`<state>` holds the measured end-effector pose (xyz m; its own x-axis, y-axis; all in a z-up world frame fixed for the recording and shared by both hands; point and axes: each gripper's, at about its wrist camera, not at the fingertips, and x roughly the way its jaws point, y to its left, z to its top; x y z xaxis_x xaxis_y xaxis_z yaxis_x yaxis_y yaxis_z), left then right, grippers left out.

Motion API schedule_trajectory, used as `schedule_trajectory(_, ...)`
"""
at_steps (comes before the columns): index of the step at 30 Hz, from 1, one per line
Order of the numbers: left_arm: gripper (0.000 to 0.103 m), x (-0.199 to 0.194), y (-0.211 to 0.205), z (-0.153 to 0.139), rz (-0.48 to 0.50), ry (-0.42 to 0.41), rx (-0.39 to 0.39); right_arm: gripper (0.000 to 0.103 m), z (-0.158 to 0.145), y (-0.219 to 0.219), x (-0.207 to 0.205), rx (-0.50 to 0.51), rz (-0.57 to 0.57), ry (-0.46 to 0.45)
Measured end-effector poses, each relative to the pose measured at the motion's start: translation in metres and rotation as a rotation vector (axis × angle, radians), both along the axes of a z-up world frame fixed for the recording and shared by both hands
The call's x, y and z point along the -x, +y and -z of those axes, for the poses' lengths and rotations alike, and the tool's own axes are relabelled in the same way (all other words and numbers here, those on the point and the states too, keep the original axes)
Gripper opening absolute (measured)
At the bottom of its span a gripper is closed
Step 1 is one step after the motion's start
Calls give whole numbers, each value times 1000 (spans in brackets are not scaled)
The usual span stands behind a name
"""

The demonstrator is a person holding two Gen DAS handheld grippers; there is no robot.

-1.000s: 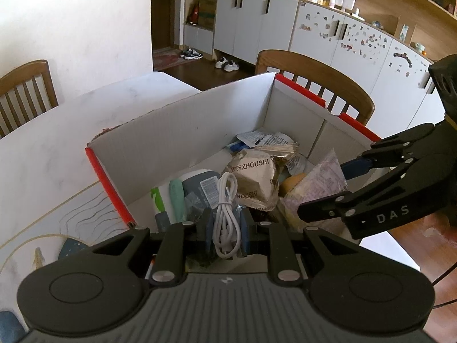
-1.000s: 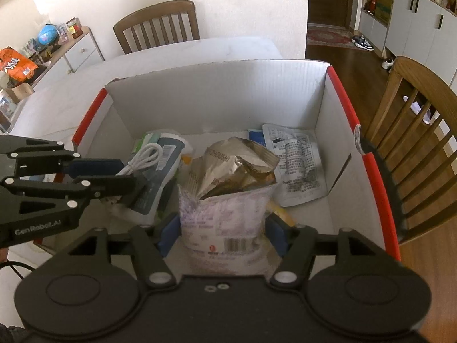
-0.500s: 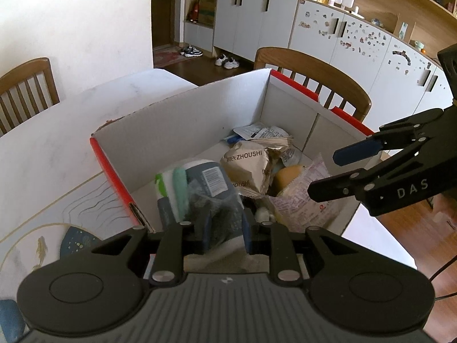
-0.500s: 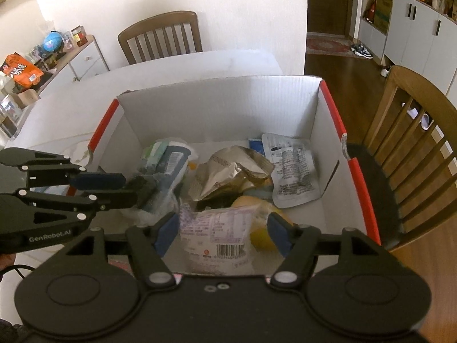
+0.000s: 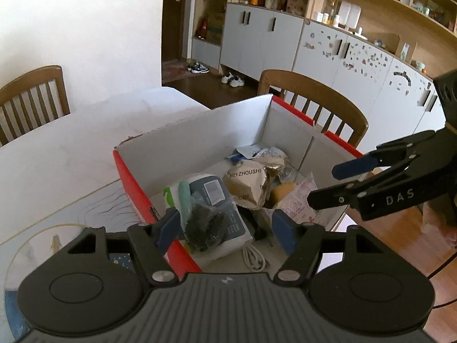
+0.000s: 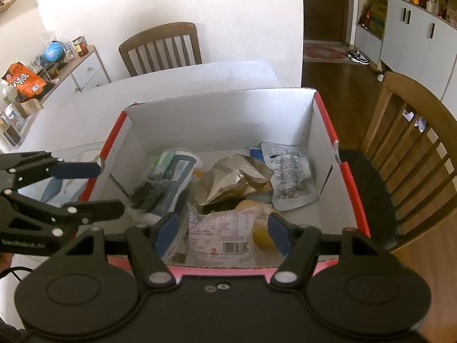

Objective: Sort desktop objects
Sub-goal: 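Open the left tool releasing the cable while the right tool releases the bread bag, then withdraw both open tools up out of the shoebox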

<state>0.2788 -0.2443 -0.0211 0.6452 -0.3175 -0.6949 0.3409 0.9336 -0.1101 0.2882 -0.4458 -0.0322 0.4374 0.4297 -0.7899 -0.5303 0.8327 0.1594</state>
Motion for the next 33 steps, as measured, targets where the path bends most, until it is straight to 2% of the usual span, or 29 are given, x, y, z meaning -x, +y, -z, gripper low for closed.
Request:
schedule_trajectory(7,70,7,7,-5,-19,-5,6,70,-6,6,6,-13,-7,-13)
schedule_trajectory(16,78,11,18,-8,-36,1,20,71,-9,12,16,-30,-16,-19)
schedule_trajectory(18,80,11,20,-8,-38,4,23,79,-11,14,20,-38,-19,-31)
schedule_trajectory(24,82,15,26,-8,-41,12,27,88,-18,15,28,-84,-10,-50)
schedule_trajectory(27,83,17,29,-8,-43,14,30,89,-20,16,33,-93,-15,-55)
schedule_trajectory(30,90,19,33,-8,-42,11,40,94,-21,18,39,-104,-16,-62)
schedule_trajectory(32,100,21,35,-9,-39,7,46,94,-22,19,42,-111,-14,-67)
schedule_trajectory(33,102,22,36,-9,-37,3,49,94,-23,20,44,-115,-12,-68)
